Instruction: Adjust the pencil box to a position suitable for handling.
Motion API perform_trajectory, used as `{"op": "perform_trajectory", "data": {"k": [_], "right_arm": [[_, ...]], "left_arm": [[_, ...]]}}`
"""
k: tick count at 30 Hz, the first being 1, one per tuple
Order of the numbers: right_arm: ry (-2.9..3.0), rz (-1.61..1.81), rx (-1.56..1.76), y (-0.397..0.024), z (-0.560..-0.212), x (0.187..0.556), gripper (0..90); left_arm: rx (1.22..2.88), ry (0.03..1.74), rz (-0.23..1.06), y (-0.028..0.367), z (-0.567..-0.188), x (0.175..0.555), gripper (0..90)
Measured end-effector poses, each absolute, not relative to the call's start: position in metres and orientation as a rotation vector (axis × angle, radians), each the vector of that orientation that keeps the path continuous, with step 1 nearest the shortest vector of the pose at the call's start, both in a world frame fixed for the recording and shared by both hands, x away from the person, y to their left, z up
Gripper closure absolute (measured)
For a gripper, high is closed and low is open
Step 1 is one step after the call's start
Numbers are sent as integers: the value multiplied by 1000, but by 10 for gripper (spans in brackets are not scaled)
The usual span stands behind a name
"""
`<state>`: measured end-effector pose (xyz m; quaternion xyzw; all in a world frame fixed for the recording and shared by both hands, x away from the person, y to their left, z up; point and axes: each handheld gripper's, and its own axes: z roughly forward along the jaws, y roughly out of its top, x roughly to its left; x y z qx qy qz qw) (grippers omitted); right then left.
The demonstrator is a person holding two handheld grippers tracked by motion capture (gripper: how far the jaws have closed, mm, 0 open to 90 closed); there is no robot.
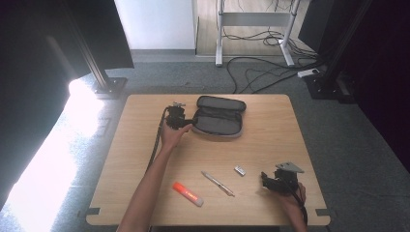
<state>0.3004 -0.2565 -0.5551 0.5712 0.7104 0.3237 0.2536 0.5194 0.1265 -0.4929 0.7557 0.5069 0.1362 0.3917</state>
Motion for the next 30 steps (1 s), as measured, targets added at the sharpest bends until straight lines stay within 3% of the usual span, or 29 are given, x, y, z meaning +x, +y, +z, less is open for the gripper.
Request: {"op": "perform_trajectory", "data": {"k": [16, 24, 30], "right_arm": [[1939, 888, 1542, -255, -555, 302, 228], [1944, 890, 1539, -255, -555, 302, 224], [1947, 910, 1530, -256, -554, 302, 297]], "left_arm": [[1933, 1343, 317, 122, -524, 541, 433], [1938, 1347, 287, 118, -528, 542, 560], [1951, 1356, 310, 114, -531, 541, 612]]}}
